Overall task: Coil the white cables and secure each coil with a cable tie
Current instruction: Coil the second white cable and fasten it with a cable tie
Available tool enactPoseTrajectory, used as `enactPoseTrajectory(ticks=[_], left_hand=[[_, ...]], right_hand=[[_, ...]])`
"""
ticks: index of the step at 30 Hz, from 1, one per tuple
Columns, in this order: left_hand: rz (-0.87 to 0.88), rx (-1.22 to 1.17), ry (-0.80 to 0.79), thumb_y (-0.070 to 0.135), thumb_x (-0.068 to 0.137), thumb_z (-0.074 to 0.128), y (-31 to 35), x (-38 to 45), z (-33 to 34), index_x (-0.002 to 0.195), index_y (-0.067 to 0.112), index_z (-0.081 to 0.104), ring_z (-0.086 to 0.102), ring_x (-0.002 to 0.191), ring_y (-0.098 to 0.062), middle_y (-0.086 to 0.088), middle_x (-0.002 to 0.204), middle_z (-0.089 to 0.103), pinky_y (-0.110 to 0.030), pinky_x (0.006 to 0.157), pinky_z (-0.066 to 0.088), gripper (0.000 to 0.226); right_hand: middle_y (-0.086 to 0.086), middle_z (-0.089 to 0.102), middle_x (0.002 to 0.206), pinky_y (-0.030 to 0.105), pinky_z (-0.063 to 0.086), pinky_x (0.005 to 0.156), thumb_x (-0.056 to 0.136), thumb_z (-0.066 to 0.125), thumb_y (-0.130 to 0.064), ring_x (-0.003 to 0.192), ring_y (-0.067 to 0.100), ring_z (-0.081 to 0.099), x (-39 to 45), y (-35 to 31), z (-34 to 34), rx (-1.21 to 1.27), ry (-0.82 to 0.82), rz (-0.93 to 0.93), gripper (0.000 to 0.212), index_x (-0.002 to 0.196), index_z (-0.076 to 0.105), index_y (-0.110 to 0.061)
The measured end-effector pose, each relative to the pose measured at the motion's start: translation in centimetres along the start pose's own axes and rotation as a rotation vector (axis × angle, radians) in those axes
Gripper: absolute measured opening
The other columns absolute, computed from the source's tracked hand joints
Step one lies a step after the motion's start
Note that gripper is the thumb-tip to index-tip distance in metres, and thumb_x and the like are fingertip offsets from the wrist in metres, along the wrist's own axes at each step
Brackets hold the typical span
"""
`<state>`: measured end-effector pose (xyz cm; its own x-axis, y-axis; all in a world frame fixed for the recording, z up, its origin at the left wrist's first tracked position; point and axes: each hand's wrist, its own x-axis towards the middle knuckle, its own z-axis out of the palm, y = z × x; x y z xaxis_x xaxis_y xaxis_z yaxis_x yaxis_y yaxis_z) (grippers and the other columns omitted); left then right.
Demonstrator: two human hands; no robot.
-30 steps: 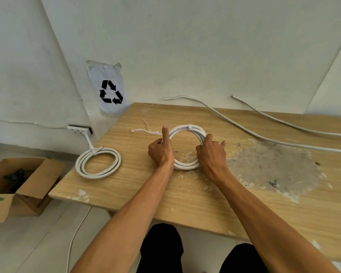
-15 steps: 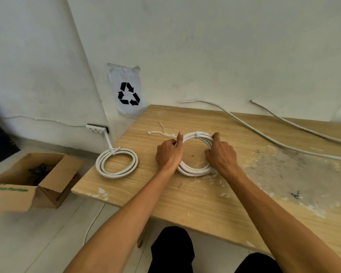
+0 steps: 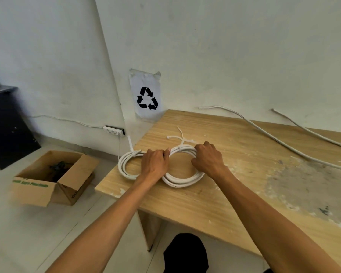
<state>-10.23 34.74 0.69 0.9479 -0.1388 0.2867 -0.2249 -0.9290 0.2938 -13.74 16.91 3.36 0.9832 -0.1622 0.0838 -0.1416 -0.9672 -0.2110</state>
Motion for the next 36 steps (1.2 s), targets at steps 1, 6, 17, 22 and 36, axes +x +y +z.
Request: enactPoseTrajectory(ticks=[1,6,17,22,36], left_hand=[[-0.001,0.022,-0.007,0.050,0.106,0.027,0.1,0.0,0.0,0.098,0.010,0.073,0.058,0.103,-0.034,-0.017,0.103,0.071,-0.042,0.082,0.043,0.062],[0.050,0.166,0.058,0.047,0.103,0.038,0.2,0.5,0.2,0.111,0.021,0.073,0.049,0.113,-0.028,-0.007,0.119,0.061,-0.043,0.094,0.038,0.044],[0.289,-0.067,-0.112,0.036,0.105,0.042,1.3,1.2,1.9,0.141,0.015,0.054,0.052,0.127,-0.027,-0.007,0.138,0.060,-0.042,0.103,0.041,0.043],[0.177,-0.107,-0.113,0.051,0.102,0.043,1.9,2.1,1.3,0.108,0.021,0.073,0.064,0.100,-0.030,-0.008,0.104,0.071,-0.037,0.077,0.050,0.043],[-0.194,-0.333,-0.142,0.054,0.099,0.050,3.9,2.7,1.5,0.076,0.024,0.072,0.062,0.076,-0.024,0.001,0.076,0.068,-0.031,0.064,0.041,0.044]], right_hand=[[0.013,0.052,0.125,0.044,0.046,0.091,0.089,0.060,-0.022,0.119,0.033,0.049,0.0,0.2,0.1,-0.009,-0.014,0.003,0.037,0.125,0.058,-0.012],[0.013,0.050,0.128,0.046,0.046,0.095,0.092,0.058,-0.033,0.121,0.033,0.047,0.0,1.1,0.7,0.007,-0.079,-0.010,0.039,0.126,0.058,-0.013],[0.004,-0.001,0.167,0.052,-0.008,0.121,0.105,0.028,-0.045,0.153,0.025,-0.007,-0.8,2.2,3.1,0.199,-0.239,-0.034,0.067,0.159,0.001,-0.016],[0.004,-0.001,0.167,0.052,-0.009,0.121,0.104,0.027,-0.046,0.153,0.025,-0.008,-1.1,1.9,3.1,0.200,-0.222,-0.025,0.068,0.159,0.000,-0.018],[0.005,0.008,0.166,0.055,-0.004,0.121,0.102,0.029,-0.032,0.153,0.026,-0.002,-1.3,1.9,3.7,0.214,-0.159,-0.043,0.060,0.157,0.011,-0.015]])
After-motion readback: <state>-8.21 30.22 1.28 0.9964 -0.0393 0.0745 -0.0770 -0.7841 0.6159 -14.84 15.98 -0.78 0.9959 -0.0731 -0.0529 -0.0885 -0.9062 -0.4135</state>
